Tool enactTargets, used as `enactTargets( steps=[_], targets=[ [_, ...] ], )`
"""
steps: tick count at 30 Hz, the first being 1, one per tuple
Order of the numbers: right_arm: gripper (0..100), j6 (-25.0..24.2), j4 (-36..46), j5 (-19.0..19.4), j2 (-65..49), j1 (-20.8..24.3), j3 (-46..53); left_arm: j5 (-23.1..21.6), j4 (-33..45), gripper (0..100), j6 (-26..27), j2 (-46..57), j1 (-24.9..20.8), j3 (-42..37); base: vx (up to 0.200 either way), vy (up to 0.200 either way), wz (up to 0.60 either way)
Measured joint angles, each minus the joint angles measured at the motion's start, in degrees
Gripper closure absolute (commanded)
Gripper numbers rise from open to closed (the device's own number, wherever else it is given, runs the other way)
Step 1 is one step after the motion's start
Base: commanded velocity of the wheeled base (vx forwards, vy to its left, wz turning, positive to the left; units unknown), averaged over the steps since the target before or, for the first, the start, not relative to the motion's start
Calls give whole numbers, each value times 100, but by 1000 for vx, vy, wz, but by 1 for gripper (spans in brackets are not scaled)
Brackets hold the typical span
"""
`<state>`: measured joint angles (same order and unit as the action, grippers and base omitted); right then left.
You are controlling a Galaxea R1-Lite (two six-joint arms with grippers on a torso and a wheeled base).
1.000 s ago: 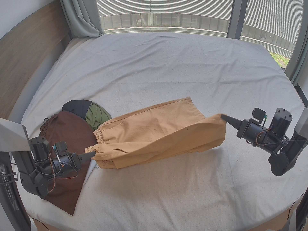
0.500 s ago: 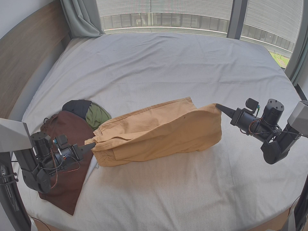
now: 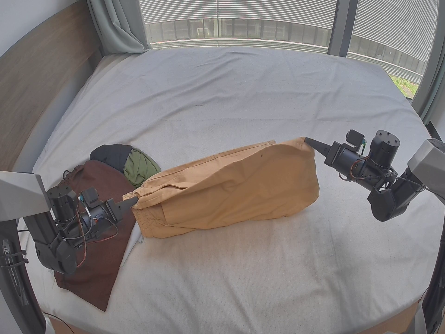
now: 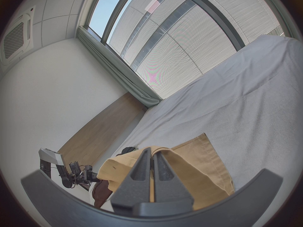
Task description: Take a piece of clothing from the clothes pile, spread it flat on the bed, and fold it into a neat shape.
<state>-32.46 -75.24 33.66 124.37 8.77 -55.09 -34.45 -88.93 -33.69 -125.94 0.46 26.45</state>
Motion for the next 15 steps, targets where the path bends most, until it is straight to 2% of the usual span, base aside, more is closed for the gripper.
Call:
enactTargets(
  steps=[15],
  targets=[
    [100,-90,350,-2,482,7,-867,126,0,100,-40,-212,-62,172,0,0,0]
  ],
)
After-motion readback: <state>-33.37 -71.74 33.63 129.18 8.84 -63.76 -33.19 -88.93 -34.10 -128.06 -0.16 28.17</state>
